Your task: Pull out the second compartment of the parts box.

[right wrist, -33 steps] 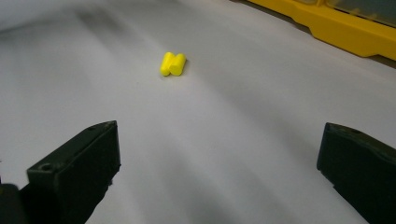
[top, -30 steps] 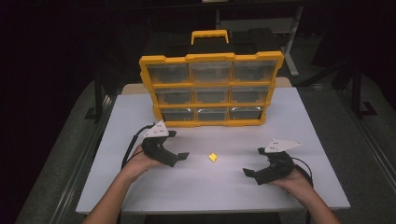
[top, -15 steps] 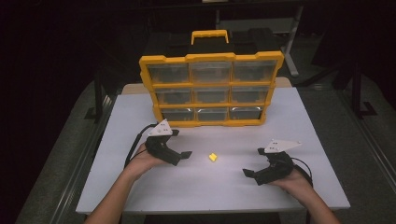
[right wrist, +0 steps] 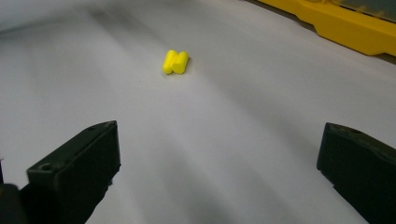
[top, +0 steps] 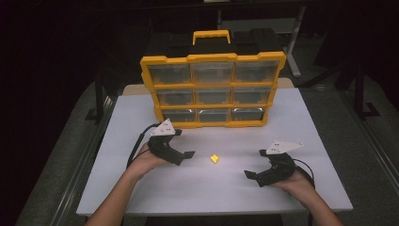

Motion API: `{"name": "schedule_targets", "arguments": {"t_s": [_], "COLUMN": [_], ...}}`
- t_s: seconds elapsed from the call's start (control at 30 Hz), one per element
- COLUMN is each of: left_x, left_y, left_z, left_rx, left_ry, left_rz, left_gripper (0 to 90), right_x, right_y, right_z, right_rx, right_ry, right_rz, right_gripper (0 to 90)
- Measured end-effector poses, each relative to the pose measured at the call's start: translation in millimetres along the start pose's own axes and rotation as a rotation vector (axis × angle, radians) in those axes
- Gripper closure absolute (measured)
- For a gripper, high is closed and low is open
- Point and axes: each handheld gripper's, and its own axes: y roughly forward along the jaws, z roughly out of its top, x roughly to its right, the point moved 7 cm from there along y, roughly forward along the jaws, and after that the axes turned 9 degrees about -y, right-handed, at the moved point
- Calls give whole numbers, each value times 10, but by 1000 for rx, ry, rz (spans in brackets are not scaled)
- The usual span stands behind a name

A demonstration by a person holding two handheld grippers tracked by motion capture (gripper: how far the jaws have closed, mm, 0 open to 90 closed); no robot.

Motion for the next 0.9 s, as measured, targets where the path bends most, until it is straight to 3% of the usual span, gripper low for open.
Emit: {"name": "schedule_targets", "arguments": {"t_s": [0.9], "left_x": [41], "left_y": [152], "left_z": [121], "left_rx": [18], "left_ry": [14], "left_rz": [-20], "left_gripper": [7], "right_x": [-7], "right_y": [9], "right_z": [-4], "right_rx": [-2], "right_ry": [-1], "right_rz": [5], "right_gripper": [0]}}
